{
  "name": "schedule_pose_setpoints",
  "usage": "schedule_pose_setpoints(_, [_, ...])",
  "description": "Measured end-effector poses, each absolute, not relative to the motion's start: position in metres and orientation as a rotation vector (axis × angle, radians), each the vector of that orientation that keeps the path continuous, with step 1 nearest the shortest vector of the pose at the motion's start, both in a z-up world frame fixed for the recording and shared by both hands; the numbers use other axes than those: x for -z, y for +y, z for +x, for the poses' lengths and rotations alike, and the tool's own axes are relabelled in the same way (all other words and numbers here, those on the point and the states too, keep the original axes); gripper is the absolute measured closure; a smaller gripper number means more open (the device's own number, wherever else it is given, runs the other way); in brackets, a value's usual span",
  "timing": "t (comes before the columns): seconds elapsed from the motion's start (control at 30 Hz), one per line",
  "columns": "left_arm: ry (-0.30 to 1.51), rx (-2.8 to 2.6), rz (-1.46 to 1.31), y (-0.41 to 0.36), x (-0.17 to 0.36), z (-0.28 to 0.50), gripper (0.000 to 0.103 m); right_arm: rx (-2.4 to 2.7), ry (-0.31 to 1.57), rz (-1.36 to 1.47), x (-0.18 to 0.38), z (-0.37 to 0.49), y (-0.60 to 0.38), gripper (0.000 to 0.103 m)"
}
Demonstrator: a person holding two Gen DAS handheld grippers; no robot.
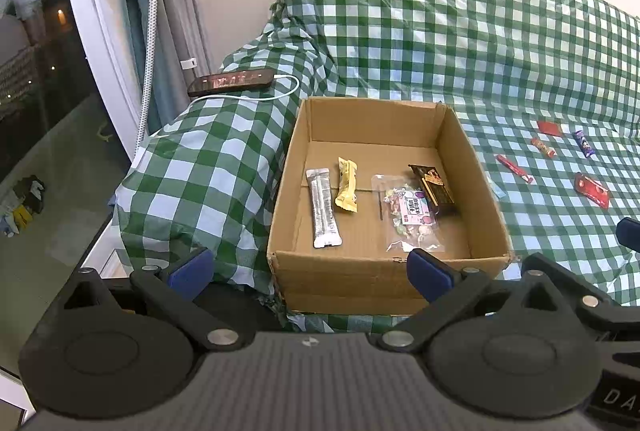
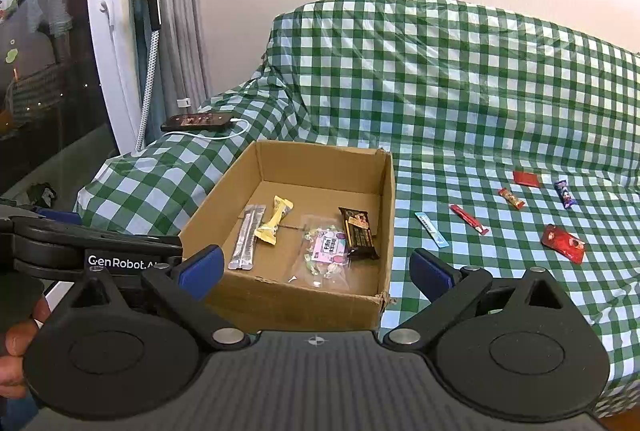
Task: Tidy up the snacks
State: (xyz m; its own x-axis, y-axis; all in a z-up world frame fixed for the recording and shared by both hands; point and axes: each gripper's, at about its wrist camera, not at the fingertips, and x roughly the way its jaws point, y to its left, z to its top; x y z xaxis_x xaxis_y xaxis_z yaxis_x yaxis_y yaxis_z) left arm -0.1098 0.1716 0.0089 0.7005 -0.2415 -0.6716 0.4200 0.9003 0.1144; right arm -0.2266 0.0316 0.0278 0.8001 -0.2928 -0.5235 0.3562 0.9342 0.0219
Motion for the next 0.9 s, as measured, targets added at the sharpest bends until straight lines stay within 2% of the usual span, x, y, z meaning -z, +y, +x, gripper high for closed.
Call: schedule_pose_setpoints(0.9, [0.708, 0.37, 0.276, 0.1776, -0.0081, -0.1108, 0.0, 0.345, 0.542, 0.123, -0.0273, -0.227, 0.0371, 0.003])
